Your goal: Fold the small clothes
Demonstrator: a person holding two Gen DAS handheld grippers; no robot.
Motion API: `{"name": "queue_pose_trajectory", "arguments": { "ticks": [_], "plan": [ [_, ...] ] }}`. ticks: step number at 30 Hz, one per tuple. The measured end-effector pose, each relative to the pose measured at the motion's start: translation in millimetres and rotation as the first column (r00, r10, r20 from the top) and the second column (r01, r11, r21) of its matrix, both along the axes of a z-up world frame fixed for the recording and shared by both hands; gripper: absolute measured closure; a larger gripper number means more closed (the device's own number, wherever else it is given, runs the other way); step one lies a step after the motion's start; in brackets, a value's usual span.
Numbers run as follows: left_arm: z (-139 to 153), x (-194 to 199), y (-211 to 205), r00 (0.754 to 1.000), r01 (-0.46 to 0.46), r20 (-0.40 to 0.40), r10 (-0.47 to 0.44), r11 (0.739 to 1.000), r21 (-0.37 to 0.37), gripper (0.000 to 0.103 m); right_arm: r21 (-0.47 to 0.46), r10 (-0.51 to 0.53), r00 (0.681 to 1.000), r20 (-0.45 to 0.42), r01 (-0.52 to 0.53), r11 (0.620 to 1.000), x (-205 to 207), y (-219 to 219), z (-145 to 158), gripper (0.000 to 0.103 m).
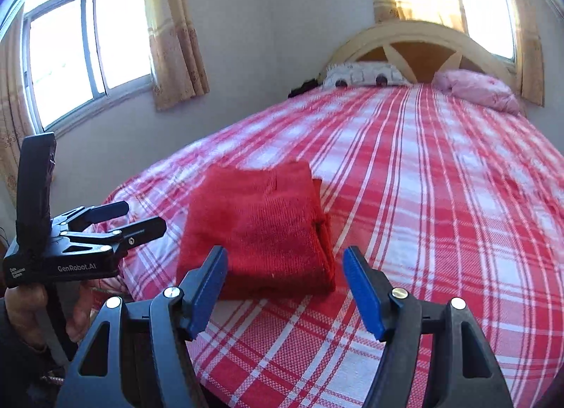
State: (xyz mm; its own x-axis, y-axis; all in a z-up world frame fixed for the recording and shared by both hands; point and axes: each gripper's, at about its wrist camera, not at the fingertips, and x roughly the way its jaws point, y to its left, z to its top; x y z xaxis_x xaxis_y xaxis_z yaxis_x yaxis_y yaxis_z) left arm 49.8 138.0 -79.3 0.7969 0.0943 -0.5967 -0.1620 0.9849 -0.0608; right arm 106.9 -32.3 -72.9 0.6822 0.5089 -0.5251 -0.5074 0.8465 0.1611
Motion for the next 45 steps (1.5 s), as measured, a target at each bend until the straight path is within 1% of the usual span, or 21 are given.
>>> {"name": "queue_pose_trajectory", "arguments": {
  "ticks": [5, 11, 16, 20, 27, 33, 45],
  "plan": [
    [13.5, -7.0, -7.6, 0.999, 0.015, 0.044, -0.016, 1.000, 0.019, 0.000, 0.019, -0.003, 0.999, 0.037, 0.003, 1.000, -10.3, -1.8, 16.6, 0.034],
    [21.5, -12.3, -12.3, 0.998, 0.012, 0.068, -0.014, 0.999, 0.031, 0.000, 0.026, -0.007, 0.998, 0.069, 0.005, 1.000, -21.0, -3.1, 26.1, 0.034],
    [26.0, -14.5, -11.3, 0.997, 0.006, 0.078, -0.008, 1.000, 0.024, 0.000, 0.032, -0.016, 0.996, 0.090, 0.013, 0.999, -27.7, -5.1, 32.2, 0.034],
    [25.9, -14.9, -12.0, 0.997, 0.002, 0.074, -0.004, 1.000, 0.025, 0.000, 0.035, -0.023, 0.995, 0.093, 0.019, 0.999, -28.1, -5.8, 32.8, 0.034],
    [23.1, -12.0, -11.2, 0.999, 0.006, 0.044, -0.007, 1.000, 0.028, 0.000, 0.037, -0.023, 0.995, 0.093, 0.019, 0.999, -30.5, -7.0, 32.5, 0.034],
    [25.3, -12.4, -9.1, 0.999, 0.005, 0.047, -0.006, 1.000, 0.014, 0.000, 0.042, -0.025, 0.994, 0.105, 0.021, 0.999, -32.8, -7.3, 33.6, 0.034],
    [26.9, -12.2, -4.7, 0.999, -0.001, 0.053, 0.000, 1.000, 0.013, 0.000, 0.045, -0.019, 0.995, 0.102, 0.015, 0.999, -35.8, -5.6, 33.0, 0.034]
  ]
}}
